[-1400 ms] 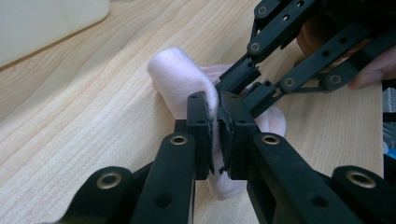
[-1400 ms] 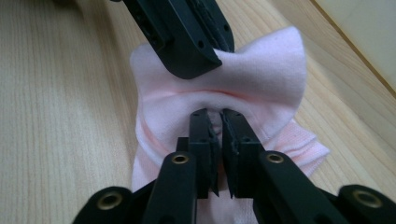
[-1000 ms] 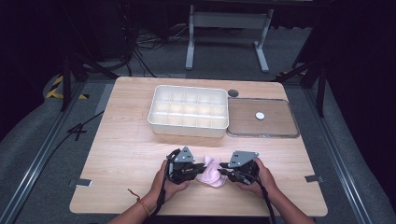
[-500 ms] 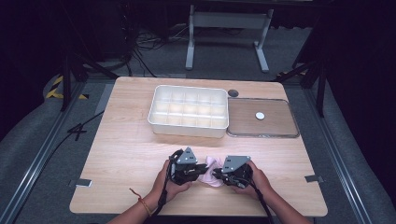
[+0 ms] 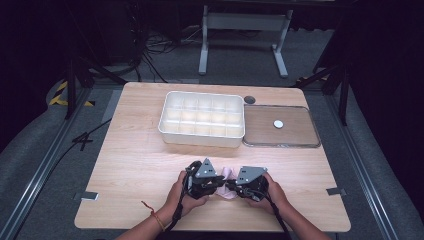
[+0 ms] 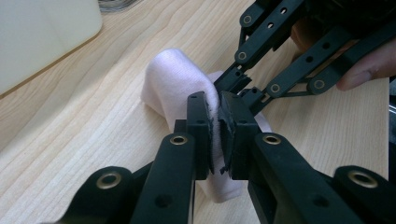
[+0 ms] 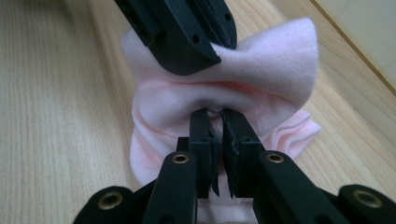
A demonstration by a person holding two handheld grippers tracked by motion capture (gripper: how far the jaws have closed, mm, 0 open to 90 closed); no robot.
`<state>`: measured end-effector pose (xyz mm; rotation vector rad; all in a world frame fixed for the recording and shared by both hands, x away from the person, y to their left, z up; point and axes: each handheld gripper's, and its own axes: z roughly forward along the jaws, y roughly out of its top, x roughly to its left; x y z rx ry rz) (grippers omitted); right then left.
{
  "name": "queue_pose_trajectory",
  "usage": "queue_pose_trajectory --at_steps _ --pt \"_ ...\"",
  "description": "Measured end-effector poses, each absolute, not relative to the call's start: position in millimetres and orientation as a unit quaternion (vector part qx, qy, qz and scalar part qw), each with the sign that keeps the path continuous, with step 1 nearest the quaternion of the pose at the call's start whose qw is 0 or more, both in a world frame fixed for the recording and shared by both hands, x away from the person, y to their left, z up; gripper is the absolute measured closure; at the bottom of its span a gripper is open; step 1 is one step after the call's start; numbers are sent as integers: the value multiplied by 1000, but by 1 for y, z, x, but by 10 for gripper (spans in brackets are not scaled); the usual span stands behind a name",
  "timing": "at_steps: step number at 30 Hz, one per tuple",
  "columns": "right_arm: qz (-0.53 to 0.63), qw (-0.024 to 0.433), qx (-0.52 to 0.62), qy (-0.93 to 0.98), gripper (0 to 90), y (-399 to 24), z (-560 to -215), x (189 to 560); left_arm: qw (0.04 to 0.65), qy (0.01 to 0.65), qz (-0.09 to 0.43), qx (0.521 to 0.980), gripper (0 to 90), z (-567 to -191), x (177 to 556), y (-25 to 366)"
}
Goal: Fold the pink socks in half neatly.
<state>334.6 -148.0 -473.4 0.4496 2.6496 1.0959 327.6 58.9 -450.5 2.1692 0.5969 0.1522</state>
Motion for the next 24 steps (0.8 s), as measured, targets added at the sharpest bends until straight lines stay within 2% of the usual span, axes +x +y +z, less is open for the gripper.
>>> queue_pose_trajectory --at_steps 7,8,11,16,24 --pt "379 116 159 904 821 -146 -474 336 428 235 60 871 829 -453 327 51" --pt "382 115 168 901 772 -148 -474 337 430 241 60 868 829 -453 327 51" --pt "384 112 171 901 730 -152 -471 339 430 244 60 867 832 -453 327 53" --pt "371 129 175 903 755 -164 -463 339 433 248 60 865 832 -453 329 56" --pt "355 121 183 909 775 -165 -469 343 426 230 67 872 822 -454 327 47"
